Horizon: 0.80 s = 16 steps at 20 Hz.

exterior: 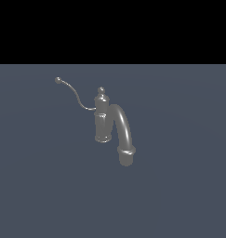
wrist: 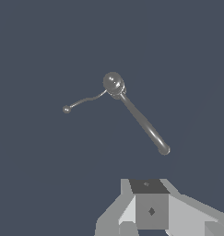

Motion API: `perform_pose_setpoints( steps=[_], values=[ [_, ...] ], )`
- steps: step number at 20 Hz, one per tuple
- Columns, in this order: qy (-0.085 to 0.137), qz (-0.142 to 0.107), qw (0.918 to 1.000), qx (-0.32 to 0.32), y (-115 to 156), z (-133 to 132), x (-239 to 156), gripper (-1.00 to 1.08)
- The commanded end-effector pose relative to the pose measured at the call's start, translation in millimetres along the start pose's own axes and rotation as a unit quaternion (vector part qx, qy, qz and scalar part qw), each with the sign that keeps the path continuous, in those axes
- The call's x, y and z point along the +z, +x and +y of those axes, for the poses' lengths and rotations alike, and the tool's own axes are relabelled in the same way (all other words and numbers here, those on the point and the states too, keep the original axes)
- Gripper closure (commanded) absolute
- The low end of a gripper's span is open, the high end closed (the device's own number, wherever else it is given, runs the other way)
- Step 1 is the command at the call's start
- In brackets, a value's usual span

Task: Turn on the faucet by rotating a designated handle.

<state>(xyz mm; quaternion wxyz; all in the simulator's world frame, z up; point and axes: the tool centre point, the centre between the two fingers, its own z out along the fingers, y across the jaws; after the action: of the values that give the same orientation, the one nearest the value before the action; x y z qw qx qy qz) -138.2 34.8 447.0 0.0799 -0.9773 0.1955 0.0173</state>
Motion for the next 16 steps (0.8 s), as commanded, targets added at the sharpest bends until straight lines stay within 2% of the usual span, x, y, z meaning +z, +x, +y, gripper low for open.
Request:
perform_pose_setpoints(
  steps=[1, 8, 16],
  values=[
    [0.002, -0.005, 0.9995, 0.03, 10.9, -11.0, 11.8, 1.08],
    [-0.002, -0.015, 0.9932, 0.115, 38.2, -40.8, 48.2, 1.08],
    [-0.015, -0.015, 0.9771, 0.212, 64.7, -73.3, 94.5, 1.08]
  ],
)
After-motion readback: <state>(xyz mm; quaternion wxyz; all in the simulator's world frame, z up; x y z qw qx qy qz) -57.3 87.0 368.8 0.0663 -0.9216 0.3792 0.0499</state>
